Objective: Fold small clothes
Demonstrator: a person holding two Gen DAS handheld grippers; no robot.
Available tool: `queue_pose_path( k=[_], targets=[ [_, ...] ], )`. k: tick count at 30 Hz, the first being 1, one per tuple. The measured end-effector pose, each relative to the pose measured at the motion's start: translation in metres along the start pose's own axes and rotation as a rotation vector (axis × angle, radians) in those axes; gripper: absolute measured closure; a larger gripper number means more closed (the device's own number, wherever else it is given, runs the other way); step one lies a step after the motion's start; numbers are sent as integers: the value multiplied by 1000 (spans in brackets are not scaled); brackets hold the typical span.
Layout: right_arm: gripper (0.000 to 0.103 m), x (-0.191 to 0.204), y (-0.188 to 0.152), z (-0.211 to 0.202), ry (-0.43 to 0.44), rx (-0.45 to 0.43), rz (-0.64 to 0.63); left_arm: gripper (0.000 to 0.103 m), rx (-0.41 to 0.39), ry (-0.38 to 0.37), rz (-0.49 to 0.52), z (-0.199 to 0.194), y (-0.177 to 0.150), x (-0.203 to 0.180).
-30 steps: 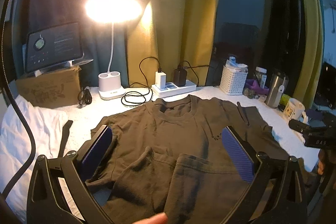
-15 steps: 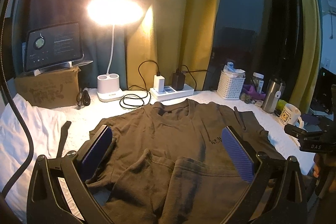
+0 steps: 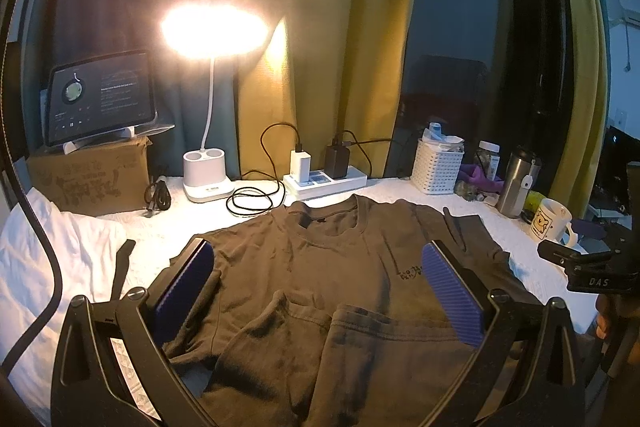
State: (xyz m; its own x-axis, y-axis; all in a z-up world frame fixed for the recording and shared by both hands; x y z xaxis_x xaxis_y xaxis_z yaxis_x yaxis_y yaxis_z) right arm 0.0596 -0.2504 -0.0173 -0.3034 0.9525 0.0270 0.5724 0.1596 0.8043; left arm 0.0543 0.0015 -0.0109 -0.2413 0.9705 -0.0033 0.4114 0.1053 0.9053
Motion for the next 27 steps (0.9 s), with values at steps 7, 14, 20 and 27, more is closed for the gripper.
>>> queue_pose_path(
  k=[7, 14, 20, 27],
  targets=[
    [0, -1, 0, 1, 1, 0, -1, 0, -9, 7, 9, 0, 3, -1],
    [0, -3, 0, 2, 0, 2, 0, 0, -15, 7, 18, 0, 5, -1],
    [0, -4, 0, 2, 1, 2, 0, 0, -20, 11, 26, 0, 6, -5],
    [0, -4, 0, 4, 1, 3, 2, 0, -19, 16, 33, 5, 10, -9]
  ],
)
Point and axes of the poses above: each gripper's, at about its wrist camera, not at the fingertips, and z roughly the way its jaws point, x to its left, y to its top, the point moved 6 cm from there along z, roughly the way its jaws point, and after that the axes turned 15 degrees about y, right-handed, at the moved point
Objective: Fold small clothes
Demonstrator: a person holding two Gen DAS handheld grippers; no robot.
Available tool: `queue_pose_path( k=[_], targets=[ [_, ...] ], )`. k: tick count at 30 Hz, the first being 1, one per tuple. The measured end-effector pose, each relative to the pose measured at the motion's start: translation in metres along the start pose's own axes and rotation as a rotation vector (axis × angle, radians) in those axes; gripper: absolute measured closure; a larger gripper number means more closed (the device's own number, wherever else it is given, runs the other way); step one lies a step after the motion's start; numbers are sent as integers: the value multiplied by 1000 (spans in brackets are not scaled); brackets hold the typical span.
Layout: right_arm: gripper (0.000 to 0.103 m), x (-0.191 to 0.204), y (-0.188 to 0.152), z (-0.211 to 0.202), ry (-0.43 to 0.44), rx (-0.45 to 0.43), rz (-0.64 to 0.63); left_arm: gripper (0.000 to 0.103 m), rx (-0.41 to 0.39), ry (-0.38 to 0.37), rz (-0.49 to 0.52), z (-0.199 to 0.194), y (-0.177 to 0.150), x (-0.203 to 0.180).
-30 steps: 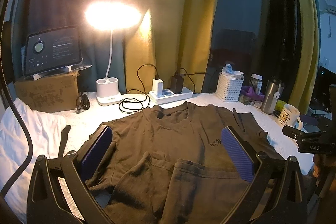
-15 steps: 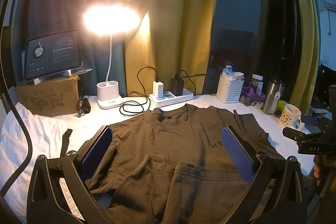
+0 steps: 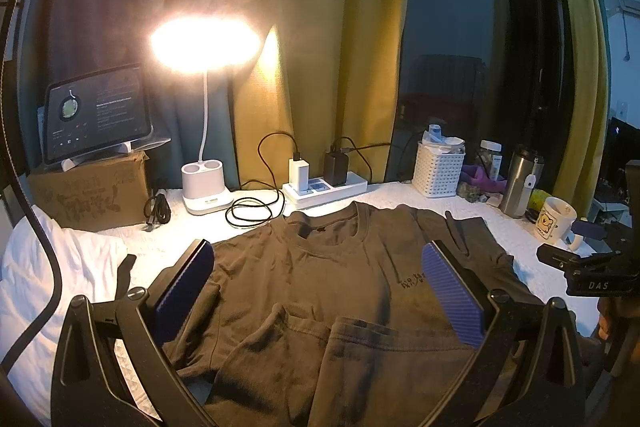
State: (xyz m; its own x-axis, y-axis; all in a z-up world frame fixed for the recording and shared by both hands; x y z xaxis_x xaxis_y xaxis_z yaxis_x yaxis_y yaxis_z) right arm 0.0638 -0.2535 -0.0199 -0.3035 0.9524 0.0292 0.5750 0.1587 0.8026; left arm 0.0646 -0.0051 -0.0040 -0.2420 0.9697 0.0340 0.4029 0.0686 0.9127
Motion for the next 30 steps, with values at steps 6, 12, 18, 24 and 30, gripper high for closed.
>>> queue_pose_path(
  k=[6, 12, 18, 24, 30],
  targets=[
    [0, -3, -1, 9, 8, 11, 13, 0, 16, 6, 19, 11, 2, -7],
    [0, -22, 5, 27, 19, 31, 33, 0, 48, 29, 25, 29, 5, -10],
    [0, -58, 10, 55, 28, 55, 81, 0, 121, 60, 23, 61, 0, -11],
    [10, -96, 12, 101, 38, 116, 114, 0, 207, 93, 1, 96, -11, -10],
    [15, -127, 11, 147, 41, 169, 146, 0, 269, 128, -15, 126, -21, -7]
  ],
)
Point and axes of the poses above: each gripper's, at about its wrist camera, not at the fingertips, and z roughly the way its jaws point, x to its left, y to its top, the point moved 6 cm from there along z, roughly the way its jaws point, and after that the axes turned 15 degrees about y, right-handed, at the moved point
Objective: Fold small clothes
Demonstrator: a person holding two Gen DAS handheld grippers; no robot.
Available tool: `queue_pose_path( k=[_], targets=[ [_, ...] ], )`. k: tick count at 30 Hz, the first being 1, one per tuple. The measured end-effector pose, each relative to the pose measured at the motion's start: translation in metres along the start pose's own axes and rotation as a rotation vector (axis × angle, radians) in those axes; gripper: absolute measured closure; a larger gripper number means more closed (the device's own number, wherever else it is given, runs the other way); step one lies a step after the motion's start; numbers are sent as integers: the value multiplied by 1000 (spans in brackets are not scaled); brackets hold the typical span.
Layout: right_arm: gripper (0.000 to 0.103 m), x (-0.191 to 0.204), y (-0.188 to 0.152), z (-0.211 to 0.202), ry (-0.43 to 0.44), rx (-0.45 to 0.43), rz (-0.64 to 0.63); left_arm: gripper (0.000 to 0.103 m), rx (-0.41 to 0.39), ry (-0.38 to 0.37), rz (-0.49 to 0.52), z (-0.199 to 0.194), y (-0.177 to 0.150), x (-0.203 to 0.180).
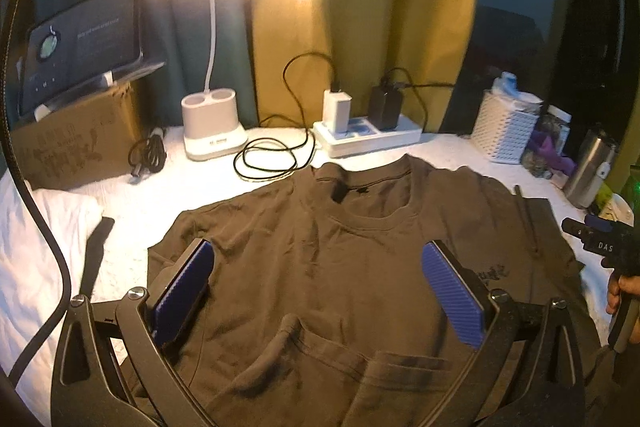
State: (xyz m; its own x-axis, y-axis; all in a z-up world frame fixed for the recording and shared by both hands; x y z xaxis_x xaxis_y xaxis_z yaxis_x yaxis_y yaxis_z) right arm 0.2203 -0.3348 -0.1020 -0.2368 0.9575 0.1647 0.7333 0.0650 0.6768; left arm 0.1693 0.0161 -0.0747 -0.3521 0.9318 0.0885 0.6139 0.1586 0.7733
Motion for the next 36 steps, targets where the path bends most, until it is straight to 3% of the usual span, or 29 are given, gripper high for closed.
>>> queue_pose_path(
  k=[7, 12, 18, 20, 22, 25, 26, 36],
  targets=[
    [20, -21, 9, 41, 2, 46, 39, 0, 43, 18, -4, 29, 2, 0],
    [33, -31, 6, 60, 7, 78, 84, 0, 67, 21, -16, 47, 1, 4],
    [35, -30, 8, 67, -12, 76, 59, 0, 76, 18, -32, 56, 0, 11],
    [51, -28, 8, 68, -24, 79, 47, 0, 78, 13, -38, 56, 0, 14],
    [59, -26, 9, 69, -14, 80, 36, 0, 82, 5, -41, 57, -1, 15],
    [92, -22, 10, 70, 1, 84, 21, 0, 79, -7, -46, 56, 0, 17],
    [96, -21, 10, 69, 11, 82, 29, 0, 77, -11, -47, 55, 1, 18],
    [99, 15, 39, 34, 25, -10, -3, 0, 70, -25, -71, 47, -3, 41]
  ],
)
Point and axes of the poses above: each gripper's, at about its wrist camera, not at the fingertips, and z roughly the way its jaws point, x to its left, y to its top, the point moved 6 cm from there along z, roughly the way its jaws point, and after that the axes turned 15 degrees about y, right-handed, at the moved point
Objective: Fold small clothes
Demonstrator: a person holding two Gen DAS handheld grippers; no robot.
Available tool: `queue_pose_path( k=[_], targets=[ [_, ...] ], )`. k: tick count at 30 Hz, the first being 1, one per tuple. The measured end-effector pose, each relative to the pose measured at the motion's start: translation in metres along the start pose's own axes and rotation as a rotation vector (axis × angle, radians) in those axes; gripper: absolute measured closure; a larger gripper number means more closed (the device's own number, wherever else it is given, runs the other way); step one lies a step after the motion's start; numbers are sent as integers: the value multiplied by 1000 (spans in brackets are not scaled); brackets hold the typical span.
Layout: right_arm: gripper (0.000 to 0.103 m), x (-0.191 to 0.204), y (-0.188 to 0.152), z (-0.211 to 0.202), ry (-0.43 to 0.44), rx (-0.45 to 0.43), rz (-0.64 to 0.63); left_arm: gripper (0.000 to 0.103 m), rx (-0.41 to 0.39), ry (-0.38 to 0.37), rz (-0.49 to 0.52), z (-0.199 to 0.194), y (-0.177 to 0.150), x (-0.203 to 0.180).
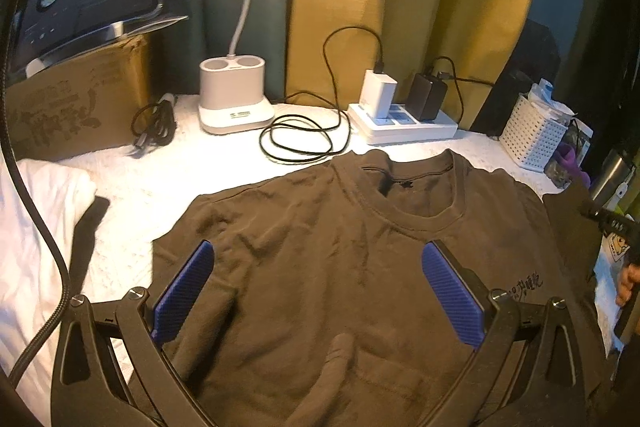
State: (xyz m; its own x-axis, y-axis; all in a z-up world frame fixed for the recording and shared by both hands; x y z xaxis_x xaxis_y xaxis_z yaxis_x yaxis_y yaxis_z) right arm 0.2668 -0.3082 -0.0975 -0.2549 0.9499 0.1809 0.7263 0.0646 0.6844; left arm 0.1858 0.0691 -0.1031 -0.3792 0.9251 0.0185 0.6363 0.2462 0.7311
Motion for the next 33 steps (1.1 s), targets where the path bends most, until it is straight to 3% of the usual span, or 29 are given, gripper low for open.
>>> queue_pose_path(
  k=[7, 21, 28, 33],
  targets=[
    [99, 55, 18, -15, 52, -28, -66, 0, 11, 0, -42, -3, -12, 32],
    [99, 147, 5, 32, 162, 59, -149, 0, 80, -22, -109, 1, -49, 62],
    [99, 162, -22, 55, 188, 136, -151, 0, 101, -61, -87, -5, -56, 50],
    [99, 162, -30, 55, 199, 139, -133, 0, 79, -65, -75, -15, -59, 43]
  ],
)
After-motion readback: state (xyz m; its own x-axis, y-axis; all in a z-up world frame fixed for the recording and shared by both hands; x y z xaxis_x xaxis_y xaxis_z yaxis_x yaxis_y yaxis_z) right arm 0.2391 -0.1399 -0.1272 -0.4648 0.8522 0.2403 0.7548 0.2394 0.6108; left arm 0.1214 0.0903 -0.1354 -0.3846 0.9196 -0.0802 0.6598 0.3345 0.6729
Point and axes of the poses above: each gripper's, at about its wrist camera, not at the fingertips, and z roughly the way its jaws point, x to its left, y to its top, the point moved 6 cm from there along z, roughly the way its jaws point, and after that the axes turned 15 degrees about y, right-handed, at the moved point
